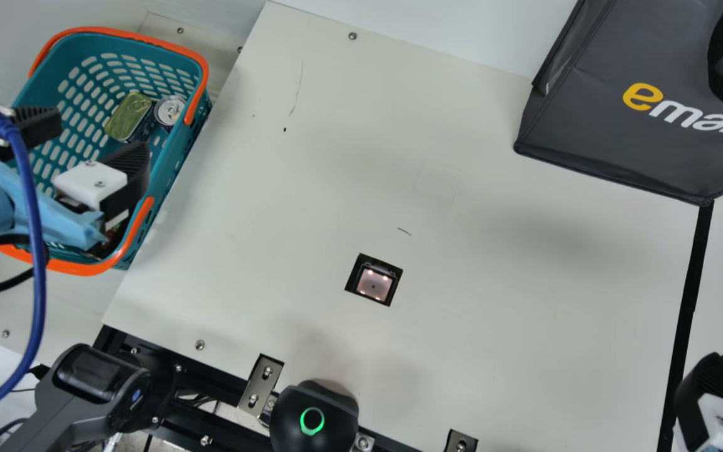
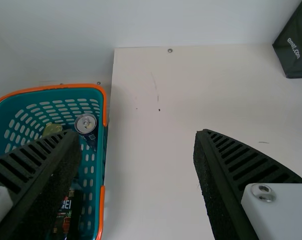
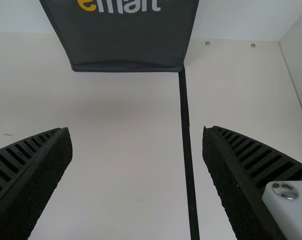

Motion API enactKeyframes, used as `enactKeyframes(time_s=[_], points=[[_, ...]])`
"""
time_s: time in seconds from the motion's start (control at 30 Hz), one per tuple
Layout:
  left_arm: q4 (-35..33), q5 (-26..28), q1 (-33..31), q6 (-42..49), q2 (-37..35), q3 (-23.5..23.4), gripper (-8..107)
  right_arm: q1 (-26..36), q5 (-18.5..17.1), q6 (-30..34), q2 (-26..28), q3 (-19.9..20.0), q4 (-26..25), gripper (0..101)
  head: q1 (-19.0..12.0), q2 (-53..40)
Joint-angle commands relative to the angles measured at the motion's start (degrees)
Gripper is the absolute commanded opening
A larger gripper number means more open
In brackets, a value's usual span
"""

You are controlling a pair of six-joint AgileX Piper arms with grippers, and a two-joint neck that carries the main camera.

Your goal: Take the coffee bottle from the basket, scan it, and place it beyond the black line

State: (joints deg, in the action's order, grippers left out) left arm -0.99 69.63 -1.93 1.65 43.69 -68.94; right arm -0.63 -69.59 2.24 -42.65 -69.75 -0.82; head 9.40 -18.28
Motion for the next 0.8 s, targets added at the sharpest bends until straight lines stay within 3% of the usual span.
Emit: enactKeyframes(time_s=[0.0,0.43,0.77], points=[[0.19,0.07,-0.04,-0.33,0.12,-0.01,90,0.00,0.00,0.00,0.00,0.00,0.00,91,-1.48,-0.14],[0.72,0.09,4.16,-2.42,1.24,1.53,90,0.00,0.00,0.00,0.00,0.00,0.00,91,-1.48,-0.14],[-2.32,-2.77,13.39,2.81,3.66,2.73,90,0.00,0.00,0.00,0.00,0.00,0.00,91,-1.48,-0.14]])
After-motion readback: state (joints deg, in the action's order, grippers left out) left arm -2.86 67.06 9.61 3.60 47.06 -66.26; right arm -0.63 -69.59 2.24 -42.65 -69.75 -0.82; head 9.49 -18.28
